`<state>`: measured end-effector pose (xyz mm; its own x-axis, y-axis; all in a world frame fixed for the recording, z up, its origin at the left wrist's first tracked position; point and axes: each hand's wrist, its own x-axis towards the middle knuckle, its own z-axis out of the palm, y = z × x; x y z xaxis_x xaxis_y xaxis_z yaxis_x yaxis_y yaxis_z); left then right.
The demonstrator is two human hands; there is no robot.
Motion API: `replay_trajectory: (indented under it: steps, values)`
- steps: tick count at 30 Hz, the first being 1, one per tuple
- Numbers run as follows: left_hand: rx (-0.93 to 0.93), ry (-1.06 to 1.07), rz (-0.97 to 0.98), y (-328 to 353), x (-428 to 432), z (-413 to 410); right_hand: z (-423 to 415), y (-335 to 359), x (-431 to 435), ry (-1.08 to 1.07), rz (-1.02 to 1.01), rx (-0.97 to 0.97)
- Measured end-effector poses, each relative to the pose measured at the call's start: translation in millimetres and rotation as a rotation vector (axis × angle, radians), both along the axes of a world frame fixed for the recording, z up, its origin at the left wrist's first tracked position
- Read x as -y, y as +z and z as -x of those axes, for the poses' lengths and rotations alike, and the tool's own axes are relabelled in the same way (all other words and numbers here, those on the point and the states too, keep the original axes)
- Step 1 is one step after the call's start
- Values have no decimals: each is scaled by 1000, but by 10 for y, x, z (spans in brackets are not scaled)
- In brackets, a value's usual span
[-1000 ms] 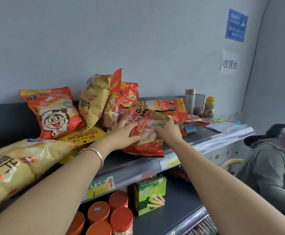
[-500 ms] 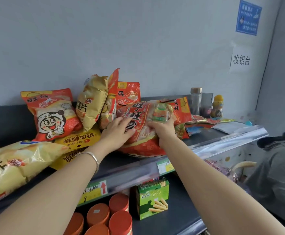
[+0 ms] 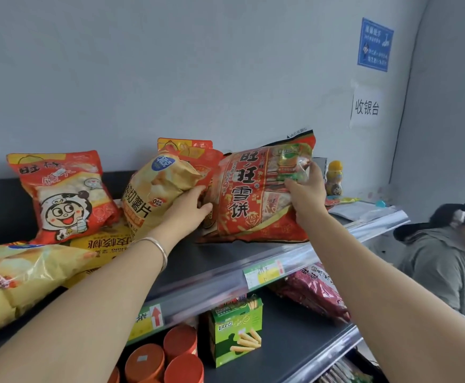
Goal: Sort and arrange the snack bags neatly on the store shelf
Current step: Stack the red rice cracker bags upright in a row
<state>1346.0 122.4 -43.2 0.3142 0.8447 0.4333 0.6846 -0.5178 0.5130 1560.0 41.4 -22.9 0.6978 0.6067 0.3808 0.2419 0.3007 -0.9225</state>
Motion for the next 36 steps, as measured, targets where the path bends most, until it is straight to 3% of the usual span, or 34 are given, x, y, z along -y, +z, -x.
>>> replay_trajectory:
  steps: [4, 6, 11, 17, 19, 23, 27, 30, 34, 36]
  values:
    - [-108, 26, -642, 67, 151, -19, -103, 67, 42, -107, -33, 47]
    - [-164, 153, -801, 68, 132, -35, -156, 113, 88, -179, -33, 104]
    - [-325, 359, -408, 92, 102, -110, -293, 261, 281, -323, -103, 86]
    - [-391, 254, -481, 128, 184, -239, -415, 227, 336, -314, -164, -92]
    - [-305, 150, -399, 108, 217, -268, -392, 168, 306, -279, -155, -138]
    - [50, 10, -267, 54, 211, -175, -319, 114, 215, -204, -156, -152]
    - [231, -10, -305, 113, 230, -59, -264, 135, 175, -169, -193, -192]
    - [7, 184, -505, 84, 174, 13, -252, 132, 180, -185, -238, -261]
    - [-259, 280, -290, -39, 169, 37, -278, 108, 235, -212, -260, -323]
    - [-313, 244, -288, -89, 218, -12, -293, 72, 266, -194, -243, -312]
